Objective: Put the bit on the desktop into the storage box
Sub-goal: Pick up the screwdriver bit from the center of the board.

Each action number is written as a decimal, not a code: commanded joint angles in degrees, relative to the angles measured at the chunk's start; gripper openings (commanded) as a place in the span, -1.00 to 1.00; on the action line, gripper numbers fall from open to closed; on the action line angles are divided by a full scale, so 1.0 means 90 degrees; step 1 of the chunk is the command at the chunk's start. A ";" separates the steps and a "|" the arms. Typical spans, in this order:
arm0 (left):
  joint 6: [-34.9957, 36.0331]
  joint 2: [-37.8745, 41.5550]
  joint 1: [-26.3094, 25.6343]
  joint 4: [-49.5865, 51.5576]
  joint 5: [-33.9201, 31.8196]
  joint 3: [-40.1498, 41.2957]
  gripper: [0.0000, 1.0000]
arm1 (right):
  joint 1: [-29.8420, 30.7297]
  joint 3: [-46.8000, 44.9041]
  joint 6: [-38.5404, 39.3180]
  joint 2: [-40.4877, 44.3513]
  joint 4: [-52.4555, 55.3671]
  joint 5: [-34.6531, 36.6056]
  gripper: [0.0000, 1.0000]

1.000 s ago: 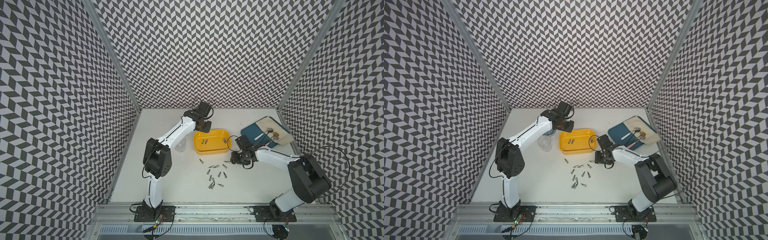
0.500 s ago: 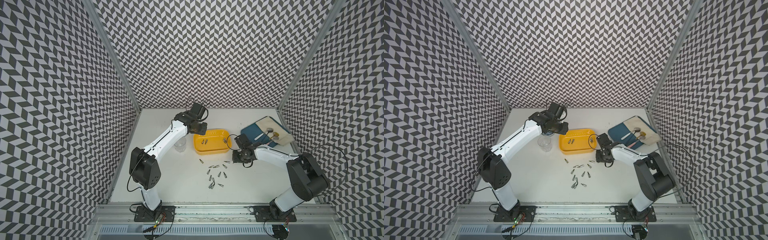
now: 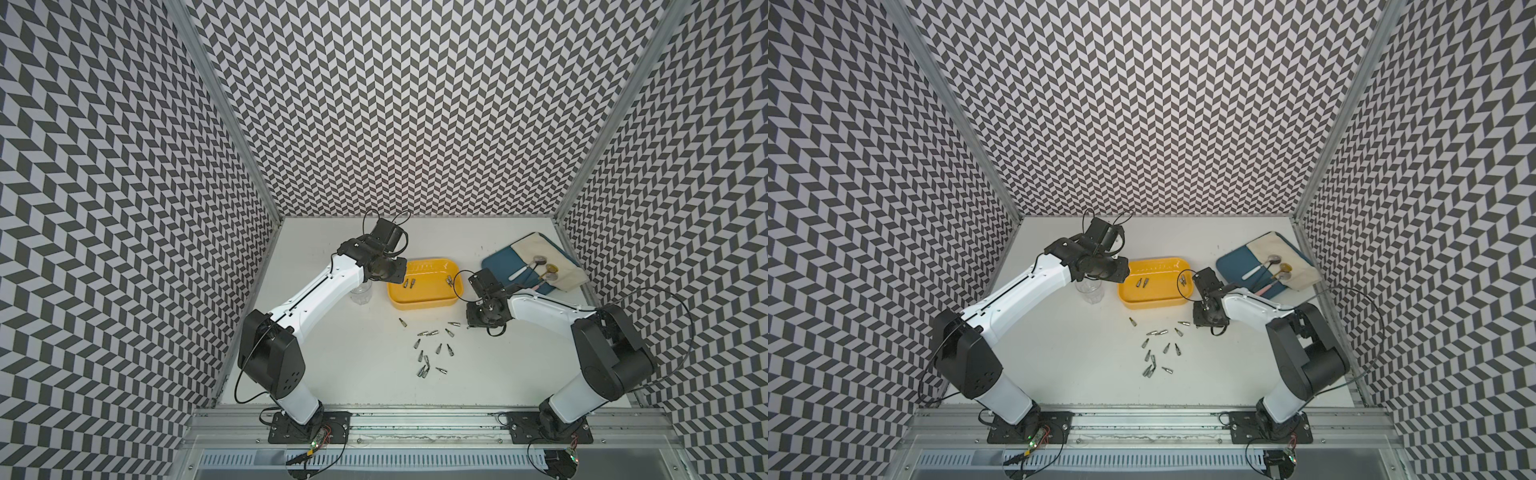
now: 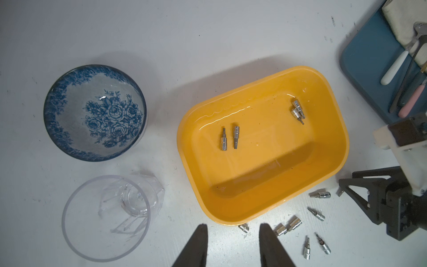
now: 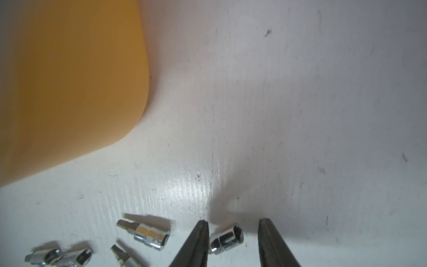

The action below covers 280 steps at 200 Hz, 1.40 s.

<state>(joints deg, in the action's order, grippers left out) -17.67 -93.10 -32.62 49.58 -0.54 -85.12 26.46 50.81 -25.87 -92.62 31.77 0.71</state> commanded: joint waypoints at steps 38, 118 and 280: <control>-0.0223 0.0659 -0.0086 -0.0216 0.0107 0.0581 -0.18 | 0.0089 -0.0049 0.0062 -0.0024 0.0130 0.0150 -0.23; -0.0380 0.0916 -0.0243 -0.0348 0.0142 0.1105 -0.17 | 0.0339 -0.0342 -0.0209 0.0291 0.0331 0.0272 -0.13; -0.0493 0.1191 -0.0399 -0.0367 0.0071 0.1427 -0.17 | 0.0468 -0.0860 -0.0405 0.0681 0.0540 -0.0026 -0.34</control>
<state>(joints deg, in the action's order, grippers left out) -21.63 -84.71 -35.83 47.13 0.32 -73.17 29.95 44.73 -28.69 -86.94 35.55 2.61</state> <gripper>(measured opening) 0.415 0.342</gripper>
